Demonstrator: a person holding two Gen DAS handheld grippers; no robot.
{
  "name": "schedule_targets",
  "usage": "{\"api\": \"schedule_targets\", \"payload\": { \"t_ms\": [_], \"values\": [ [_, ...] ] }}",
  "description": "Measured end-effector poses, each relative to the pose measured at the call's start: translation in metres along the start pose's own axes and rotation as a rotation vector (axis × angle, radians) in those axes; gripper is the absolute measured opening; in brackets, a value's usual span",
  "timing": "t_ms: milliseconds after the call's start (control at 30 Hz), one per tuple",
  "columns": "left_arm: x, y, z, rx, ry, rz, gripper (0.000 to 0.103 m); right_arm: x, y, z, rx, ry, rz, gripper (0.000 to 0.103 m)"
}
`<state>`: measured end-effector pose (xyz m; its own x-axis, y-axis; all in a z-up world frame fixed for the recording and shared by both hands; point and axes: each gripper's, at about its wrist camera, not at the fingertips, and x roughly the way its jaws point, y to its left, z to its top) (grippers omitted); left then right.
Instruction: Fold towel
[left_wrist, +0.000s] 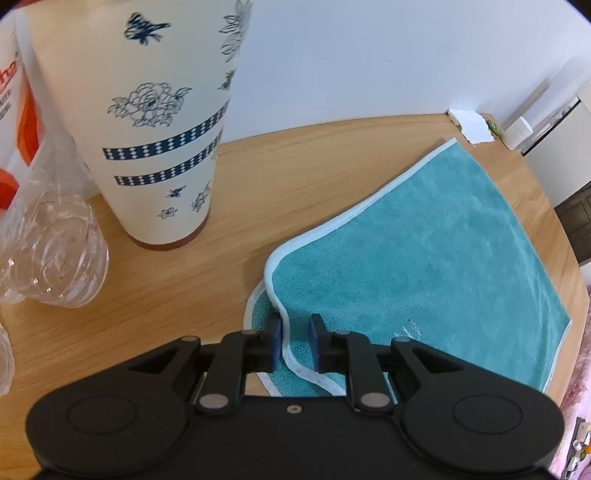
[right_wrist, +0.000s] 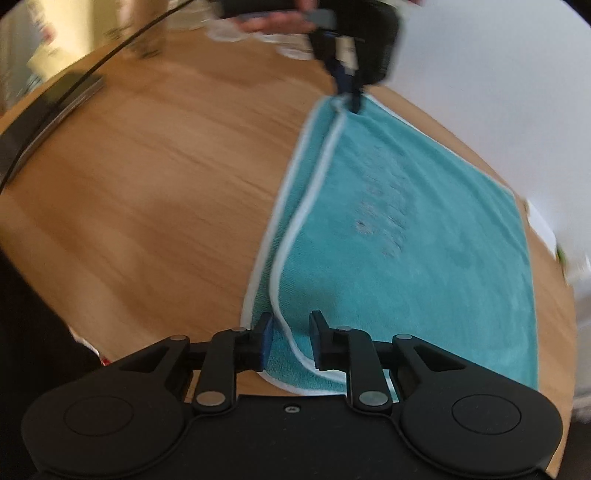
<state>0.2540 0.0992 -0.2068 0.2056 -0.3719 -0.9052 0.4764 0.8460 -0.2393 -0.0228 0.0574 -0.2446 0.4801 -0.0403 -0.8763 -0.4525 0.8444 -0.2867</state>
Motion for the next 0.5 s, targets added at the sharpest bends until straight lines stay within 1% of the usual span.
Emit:
{"api": "schedule_targets", "payload": {
  "t_ms": [67,133,200,300,500],
  "values": [
    [0.000,0.001,0.000,0.008,-0.008,0.007,0.006,0.000,-0.001,0.001,-0.006,0.004,0.018,0.001],
    [0.000,0.002,-0.001,0.010,-0.015,0.007,0.003,-0.002,-0.005,-0.002,0.013,-0.012,0.008,0.001],
    [-0.002,0.004,-0.002,0.011,-0.032,0.007,0.002,-0.007,-0.008,-0.004,0.048,-0.021,0.007,0.001],
    [-0.006,0.005,-0.002,0.020,-0.051,-0.003,0.002,-0.024,-0.015,-0.008,0.147,-0.077,0.011,0.001],
    [-0.017,0.007,0.000,0.007,-0.074,-0.022,0.002,-0.041,-0.017,-0.008,0.186,-0.119,0.000,0.001]
  ]
}}
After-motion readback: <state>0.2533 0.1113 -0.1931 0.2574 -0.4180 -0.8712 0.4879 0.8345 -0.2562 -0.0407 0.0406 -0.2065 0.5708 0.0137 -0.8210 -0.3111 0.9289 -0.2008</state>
